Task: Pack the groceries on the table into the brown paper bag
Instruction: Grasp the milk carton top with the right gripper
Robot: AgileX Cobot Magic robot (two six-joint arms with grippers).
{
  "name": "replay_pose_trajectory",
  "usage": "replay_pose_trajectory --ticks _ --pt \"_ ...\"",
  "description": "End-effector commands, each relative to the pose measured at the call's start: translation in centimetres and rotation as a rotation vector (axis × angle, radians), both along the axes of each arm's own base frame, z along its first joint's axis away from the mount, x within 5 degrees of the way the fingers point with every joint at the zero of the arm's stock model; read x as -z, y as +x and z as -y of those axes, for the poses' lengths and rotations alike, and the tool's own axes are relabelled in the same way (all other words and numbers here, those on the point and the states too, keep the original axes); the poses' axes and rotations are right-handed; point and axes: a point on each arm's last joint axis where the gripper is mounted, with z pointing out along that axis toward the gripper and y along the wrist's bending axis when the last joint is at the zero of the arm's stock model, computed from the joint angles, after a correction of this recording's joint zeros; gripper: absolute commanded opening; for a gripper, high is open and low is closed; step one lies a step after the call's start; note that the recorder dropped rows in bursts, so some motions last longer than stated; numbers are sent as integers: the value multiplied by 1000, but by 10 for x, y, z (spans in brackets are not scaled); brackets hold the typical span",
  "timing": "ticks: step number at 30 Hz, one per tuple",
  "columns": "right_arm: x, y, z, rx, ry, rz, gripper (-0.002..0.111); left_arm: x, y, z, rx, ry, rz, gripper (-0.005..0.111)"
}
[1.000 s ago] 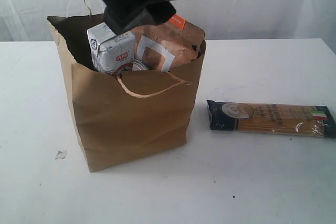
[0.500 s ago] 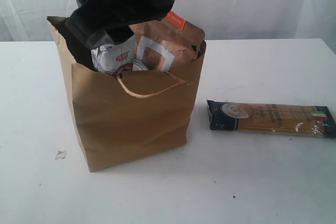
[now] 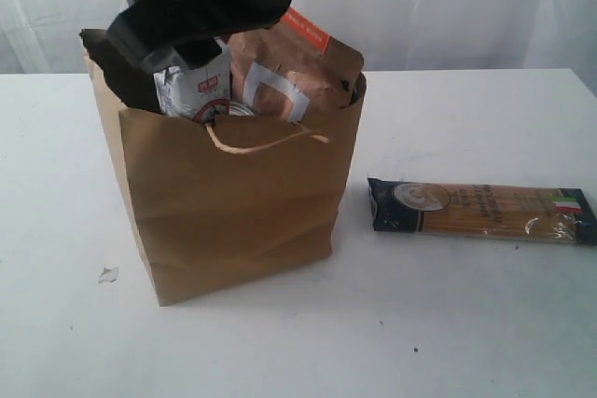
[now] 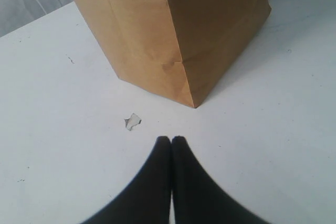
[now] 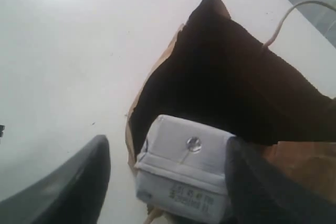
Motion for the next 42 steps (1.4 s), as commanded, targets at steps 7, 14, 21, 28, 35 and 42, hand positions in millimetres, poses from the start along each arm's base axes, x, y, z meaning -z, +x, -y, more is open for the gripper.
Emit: replay_pose_trajectory --ticks 7,14,21,28,35,42 --pt "-1 8 -2 21 4 78 60 1 0 0 0 -5 -4 0" --pt "-1 8 -2 22 6 79 60 1 0 0 0 -5 -4 0" --pt "2 6 -1 15 -26 51 60 1 0 0 0 -5 -4 0" --pt "-3 1 5 13 -25 43 70 1 0 0 0 -5 -4 0" --pt "-1 -1 6 11 -47 23 70 1 0 0 0 -5 -4 0" --pt "2 0 6 42 -52 -18 70 1 0 0 0 -5 -4 0"
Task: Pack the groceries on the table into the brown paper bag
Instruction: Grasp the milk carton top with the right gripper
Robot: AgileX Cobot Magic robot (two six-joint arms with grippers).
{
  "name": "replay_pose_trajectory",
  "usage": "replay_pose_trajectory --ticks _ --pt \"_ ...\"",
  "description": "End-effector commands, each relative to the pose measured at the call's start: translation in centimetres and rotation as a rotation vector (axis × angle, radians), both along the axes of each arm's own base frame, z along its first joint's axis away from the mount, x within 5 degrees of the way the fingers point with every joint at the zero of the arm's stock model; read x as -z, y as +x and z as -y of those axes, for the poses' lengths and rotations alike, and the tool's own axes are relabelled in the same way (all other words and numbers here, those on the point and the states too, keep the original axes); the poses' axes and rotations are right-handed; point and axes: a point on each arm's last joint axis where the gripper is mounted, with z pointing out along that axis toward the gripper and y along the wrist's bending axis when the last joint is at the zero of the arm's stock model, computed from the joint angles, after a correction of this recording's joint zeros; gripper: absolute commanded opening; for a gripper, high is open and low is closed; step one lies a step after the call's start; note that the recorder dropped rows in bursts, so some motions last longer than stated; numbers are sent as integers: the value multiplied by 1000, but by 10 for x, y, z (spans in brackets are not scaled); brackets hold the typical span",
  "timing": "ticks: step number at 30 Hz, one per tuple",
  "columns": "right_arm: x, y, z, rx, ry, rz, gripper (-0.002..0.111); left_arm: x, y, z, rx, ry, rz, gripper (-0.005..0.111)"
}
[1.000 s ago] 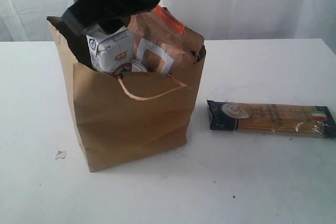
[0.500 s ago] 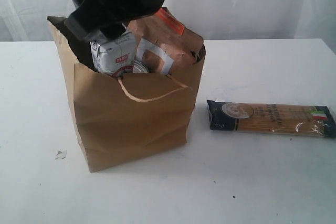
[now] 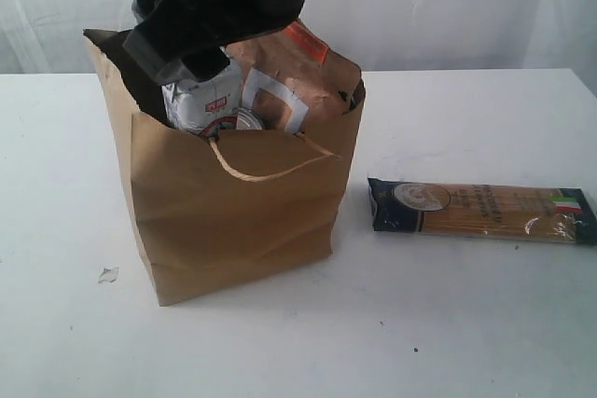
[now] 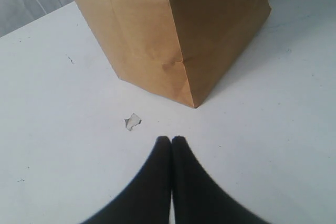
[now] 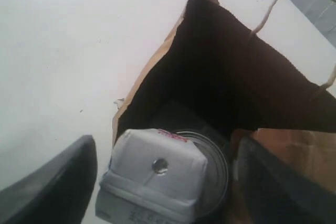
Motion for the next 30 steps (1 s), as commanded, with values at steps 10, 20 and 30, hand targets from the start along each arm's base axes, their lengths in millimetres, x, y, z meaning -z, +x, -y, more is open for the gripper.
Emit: replay_pose_trajectory --ticks 10,20,30 --pt "17 6 -7 25 -37 -76 69 1 0 0 0 -5 -4 0" --pt "18 12 -13 33 3 -45 26 1 0 0 0 -5 -4 0" --pt "10 16 -16 32 66 35 0 1 0 0 0 -5 -4 0"
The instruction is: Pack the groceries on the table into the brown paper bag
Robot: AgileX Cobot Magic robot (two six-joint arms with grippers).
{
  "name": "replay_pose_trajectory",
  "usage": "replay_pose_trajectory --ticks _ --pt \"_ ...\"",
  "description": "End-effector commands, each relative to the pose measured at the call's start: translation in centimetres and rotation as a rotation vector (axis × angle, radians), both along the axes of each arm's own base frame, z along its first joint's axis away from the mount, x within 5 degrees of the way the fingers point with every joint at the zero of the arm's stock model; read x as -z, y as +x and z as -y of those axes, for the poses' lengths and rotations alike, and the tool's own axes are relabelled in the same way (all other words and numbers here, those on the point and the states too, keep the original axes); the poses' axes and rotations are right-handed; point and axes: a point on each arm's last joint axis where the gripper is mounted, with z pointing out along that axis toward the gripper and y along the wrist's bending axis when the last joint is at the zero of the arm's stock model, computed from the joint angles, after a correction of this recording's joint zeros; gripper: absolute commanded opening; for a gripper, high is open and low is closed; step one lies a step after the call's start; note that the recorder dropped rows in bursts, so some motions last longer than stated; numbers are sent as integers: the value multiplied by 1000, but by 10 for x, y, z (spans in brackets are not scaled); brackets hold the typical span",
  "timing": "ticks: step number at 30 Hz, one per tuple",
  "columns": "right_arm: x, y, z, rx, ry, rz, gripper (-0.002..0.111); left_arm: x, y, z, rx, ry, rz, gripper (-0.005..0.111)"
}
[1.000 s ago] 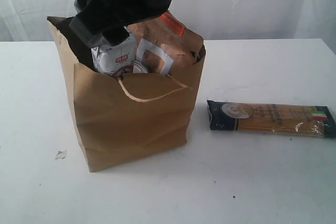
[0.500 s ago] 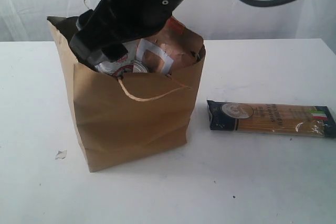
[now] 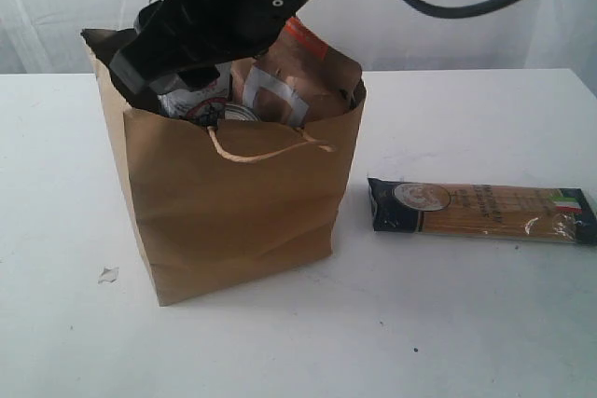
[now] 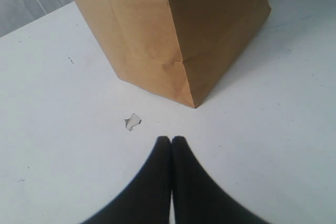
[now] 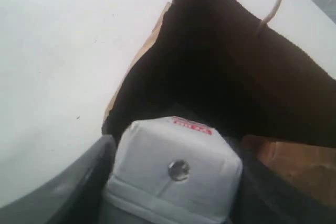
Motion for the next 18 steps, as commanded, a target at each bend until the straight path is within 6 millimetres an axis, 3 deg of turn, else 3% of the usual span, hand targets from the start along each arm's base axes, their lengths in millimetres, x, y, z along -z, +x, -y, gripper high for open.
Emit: replay_pose_trajectory --ticks 1,18 --pt "-11 2 -1 4 64 76 0 1 0 0 0 -5 -4 0" --pt "-4 13 -12 9 112 129 0 1 0 0 0 -5 -4 0"
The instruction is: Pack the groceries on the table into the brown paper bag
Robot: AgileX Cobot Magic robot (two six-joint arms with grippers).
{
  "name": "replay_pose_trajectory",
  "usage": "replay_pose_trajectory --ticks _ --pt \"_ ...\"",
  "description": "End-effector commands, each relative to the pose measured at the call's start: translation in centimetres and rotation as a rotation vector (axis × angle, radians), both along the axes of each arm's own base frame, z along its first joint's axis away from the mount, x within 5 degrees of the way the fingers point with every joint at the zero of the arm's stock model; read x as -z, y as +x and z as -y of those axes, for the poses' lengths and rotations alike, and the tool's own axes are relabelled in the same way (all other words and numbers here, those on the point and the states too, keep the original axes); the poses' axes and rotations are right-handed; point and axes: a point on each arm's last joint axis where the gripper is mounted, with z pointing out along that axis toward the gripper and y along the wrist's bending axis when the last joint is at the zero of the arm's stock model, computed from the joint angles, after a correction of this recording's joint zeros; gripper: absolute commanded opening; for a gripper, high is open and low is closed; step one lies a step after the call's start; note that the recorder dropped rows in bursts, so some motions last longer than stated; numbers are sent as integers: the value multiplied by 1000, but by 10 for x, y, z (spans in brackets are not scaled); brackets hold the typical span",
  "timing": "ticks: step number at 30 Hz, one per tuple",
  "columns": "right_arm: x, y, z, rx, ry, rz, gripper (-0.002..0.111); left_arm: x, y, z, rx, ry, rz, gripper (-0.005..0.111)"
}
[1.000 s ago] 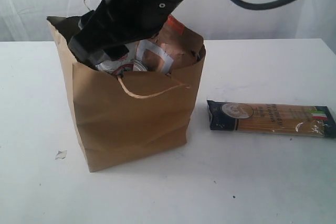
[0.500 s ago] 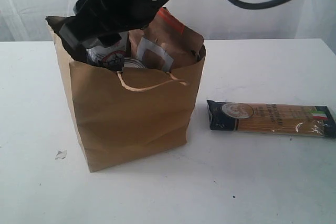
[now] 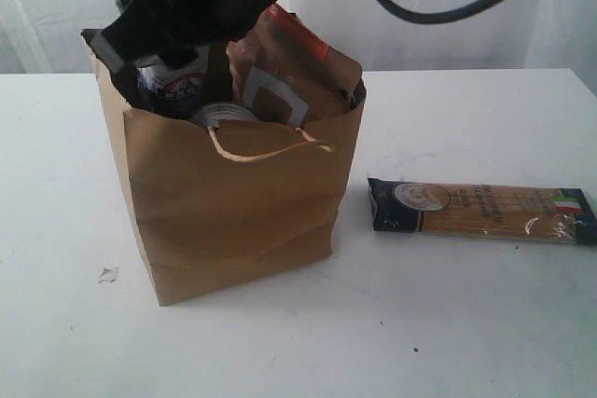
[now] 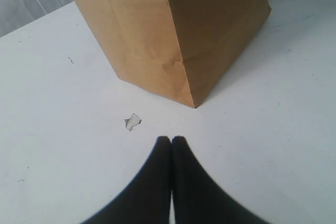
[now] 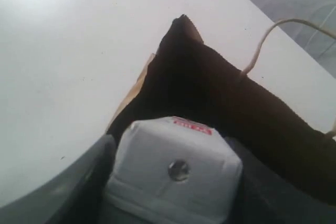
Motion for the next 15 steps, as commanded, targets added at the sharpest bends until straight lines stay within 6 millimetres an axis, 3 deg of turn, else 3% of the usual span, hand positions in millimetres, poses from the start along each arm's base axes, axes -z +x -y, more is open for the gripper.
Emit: replay_pose_trajectory --ticks 1,8,15 --pt "-3 3 -3 1 38 45 0 1 0 0 0 -5 -4 0" --pt "-3 7 -6 6 63 75 0 1 0 0 0 -5 -4 0" --pt "14 15 -11 5 -11 67 0 1 0 0 0 -5 -4 0"
